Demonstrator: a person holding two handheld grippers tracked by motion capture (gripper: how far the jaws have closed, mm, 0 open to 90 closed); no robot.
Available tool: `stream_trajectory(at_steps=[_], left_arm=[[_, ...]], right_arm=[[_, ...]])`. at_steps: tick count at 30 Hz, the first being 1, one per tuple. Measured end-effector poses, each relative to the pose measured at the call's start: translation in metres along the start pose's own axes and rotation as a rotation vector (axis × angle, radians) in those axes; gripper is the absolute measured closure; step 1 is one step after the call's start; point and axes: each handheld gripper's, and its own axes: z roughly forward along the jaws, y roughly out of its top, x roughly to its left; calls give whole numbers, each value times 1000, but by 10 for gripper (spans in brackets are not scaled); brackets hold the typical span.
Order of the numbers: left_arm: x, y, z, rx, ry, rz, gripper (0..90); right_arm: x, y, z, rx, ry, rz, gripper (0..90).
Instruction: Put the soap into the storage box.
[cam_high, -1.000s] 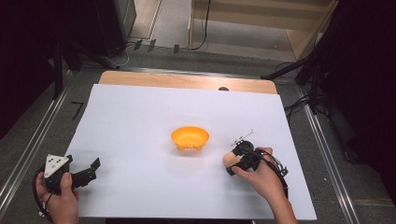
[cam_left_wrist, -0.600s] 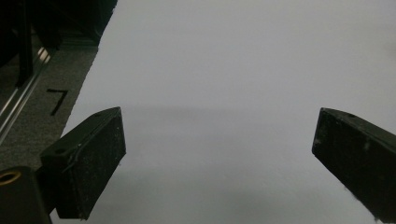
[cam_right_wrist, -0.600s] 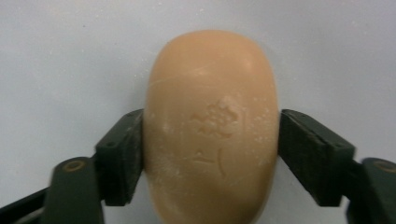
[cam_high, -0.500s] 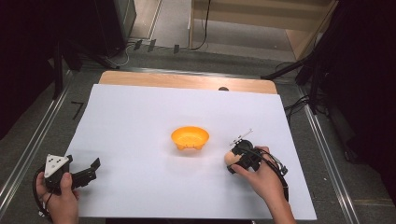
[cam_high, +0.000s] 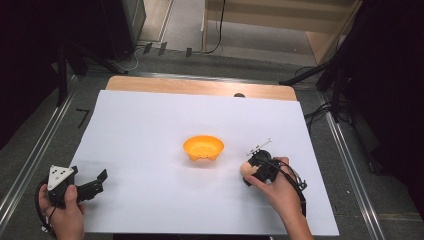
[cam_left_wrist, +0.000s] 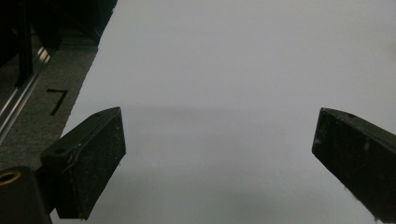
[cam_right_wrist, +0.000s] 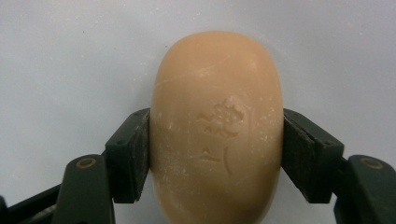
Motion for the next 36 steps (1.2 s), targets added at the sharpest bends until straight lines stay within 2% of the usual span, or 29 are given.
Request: stream_trajectory(at_steps=[7,15,23,26,28,36], left_arm=[[0,0,0,0,1,0,33],[0,0,0,1,0,-2,33],[0,0,0,1,-1,-2,33],[1,0,0,-1,-2,-7,33],[1,0,0,0,-3,-7,33],[1,0,0,2,-3,-7,33]], right_arm=[[1,2,0,15,-4,27,317],[2,4,1,29,-12,11,317],[2,4,0,23,-8,20,326],[-1,3,-1,5,9,-11,327],[-4,2,-2,-2,26,-3,327],[-8,6,-10,-1,14,-26,327]])
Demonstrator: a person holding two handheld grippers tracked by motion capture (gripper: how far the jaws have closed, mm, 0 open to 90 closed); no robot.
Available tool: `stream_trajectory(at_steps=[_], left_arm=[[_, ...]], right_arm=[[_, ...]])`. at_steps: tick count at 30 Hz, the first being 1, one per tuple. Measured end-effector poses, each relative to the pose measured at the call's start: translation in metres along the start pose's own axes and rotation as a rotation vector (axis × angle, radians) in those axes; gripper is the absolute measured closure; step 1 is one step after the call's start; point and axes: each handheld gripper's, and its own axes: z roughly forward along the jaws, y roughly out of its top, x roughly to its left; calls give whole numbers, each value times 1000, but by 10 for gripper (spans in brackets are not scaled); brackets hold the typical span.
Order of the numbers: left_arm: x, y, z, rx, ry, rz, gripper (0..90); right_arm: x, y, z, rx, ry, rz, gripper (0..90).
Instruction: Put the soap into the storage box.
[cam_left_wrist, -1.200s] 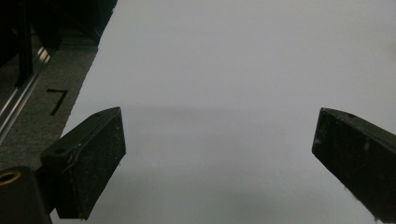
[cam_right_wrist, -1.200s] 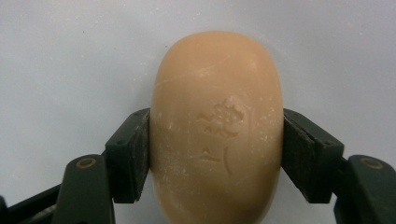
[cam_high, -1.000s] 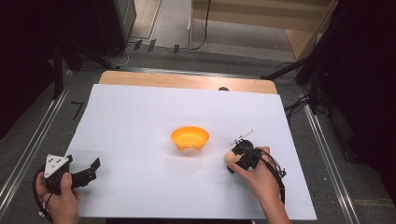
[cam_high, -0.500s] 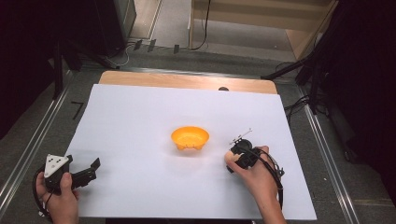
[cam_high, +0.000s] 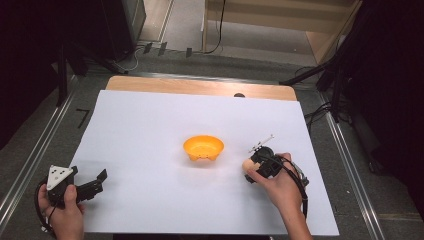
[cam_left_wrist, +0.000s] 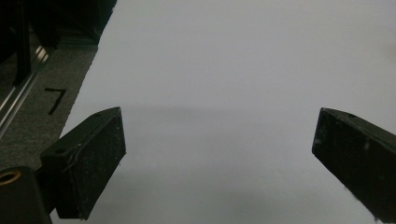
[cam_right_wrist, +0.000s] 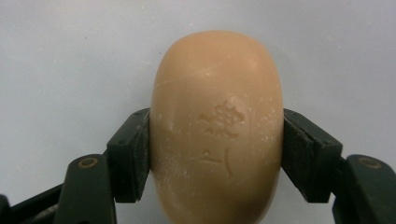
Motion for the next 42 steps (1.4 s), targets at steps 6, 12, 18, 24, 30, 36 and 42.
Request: stream_trajectory(at_steps=[6,12,18,24,30,36,42], left_arm=[[0,0,0,-2,-1,-2,33],[0,0,0,-1,-3,-4,33],[0,0,0,-2,-3,-5,33],[0,0,0,-1,-3,-4,33],[0,0,0,-1,-4,-5,33],[1,0,0,0,-5,-5,33],[1,0,0,0,-5,-5,33]], right_arm=[[-2,6,-6,-3,-7,-46,328],[-5,11,-10,-25,-6,-96,328],[-6,17,-12,-44,22,-163,328],[-4,28,-15,-56,25,-293,327],[-1,38,-19,-67,36,-384,327],[4,48,-21,-87,59,-448,327],[12,58,-22,-97,82,-501,327]])
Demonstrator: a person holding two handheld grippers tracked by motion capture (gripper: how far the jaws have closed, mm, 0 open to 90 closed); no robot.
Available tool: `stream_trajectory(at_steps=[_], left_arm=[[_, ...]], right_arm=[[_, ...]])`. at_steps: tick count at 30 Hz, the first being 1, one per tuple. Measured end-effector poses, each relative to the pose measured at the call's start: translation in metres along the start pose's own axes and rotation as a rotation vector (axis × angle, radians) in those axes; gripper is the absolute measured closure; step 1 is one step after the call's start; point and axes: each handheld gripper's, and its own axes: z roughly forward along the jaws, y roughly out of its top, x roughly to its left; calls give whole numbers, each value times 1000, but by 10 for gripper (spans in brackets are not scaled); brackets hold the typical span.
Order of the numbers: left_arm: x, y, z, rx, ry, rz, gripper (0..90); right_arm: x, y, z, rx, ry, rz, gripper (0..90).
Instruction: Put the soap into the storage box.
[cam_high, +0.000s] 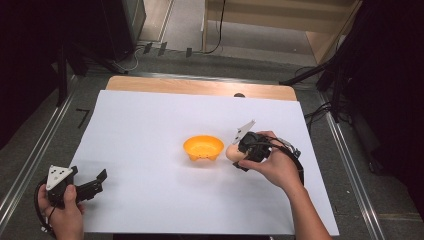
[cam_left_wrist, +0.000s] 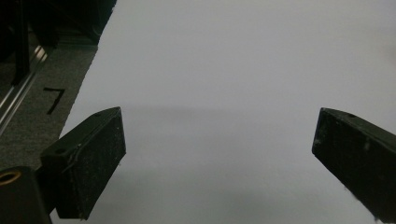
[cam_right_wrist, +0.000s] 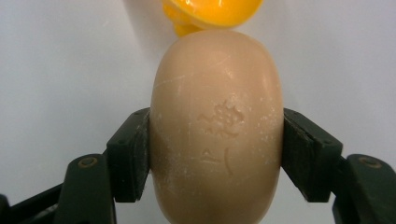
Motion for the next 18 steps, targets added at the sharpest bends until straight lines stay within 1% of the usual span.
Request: stream_trajectory(at_steps=[1,3,4,6,7,10,11,13,14,18], left_arm=[[0,0,0,0,0,0,33],[0,0,0,0,-1,0,33],[0,0,0,0,-2,-1,33],[0,0,0,0,-2,-1,33],[0,0,0,1,-2,0,33],[0,0,0,1,-2,0,33],[0,0,0,0,-1,-1,33],[0,0,0,-1,-3,-1,33],[0,0,0,-1,-3,-2,33],[0,0,0,-2,-4,-2,33]], right_arm=[[-1,2,0,-2,-1,-25,327],[0,4,1,0,0,-30,326],[0,9,1,-9,5,-55,327],[1,11,0,-6,6,-49,327],[0,14,0,-18,12,-62,327],[1,22,-2,-21,14,-86,327],[1,25,-1,-21,13,-101,326],[2,29,-2,-18,17,-105,326],[2,31,-1,-26,21,-110,326],[2,38,0,-27,26,-135,326]])
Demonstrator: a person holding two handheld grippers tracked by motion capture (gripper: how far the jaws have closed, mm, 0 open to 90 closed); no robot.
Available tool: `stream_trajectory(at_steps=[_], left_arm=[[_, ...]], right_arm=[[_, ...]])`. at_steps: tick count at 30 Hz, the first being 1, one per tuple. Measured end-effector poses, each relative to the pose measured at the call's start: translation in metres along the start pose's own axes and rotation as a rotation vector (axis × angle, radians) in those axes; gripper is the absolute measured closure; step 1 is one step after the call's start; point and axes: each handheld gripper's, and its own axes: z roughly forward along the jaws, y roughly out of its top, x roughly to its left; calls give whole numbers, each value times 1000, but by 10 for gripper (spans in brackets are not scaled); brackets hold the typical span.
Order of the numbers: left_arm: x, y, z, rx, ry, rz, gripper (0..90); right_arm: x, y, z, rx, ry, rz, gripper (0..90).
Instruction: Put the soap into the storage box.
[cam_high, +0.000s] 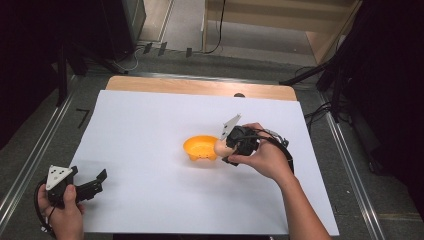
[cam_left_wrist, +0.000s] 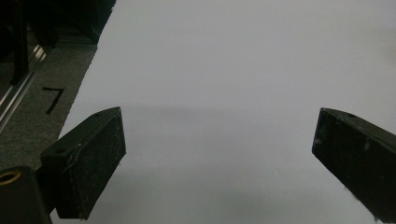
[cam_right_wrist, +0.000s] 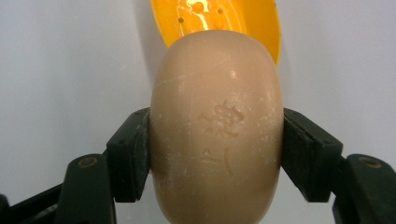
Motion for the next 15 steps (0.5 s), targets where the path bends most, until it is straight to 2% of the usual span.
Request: stream_trajectory(at_steps=[1,6,15], left_arm=[[0,0,0,1,0,0,33],[0,0,0,3,0,-2,33],[0,0,0,4,1,-8,33]], right_arm=[[0,5,1,-4,12,-10,326],[0,16,4,2,11,-73,326],[-2,32,9,-6,31,-130,326]])
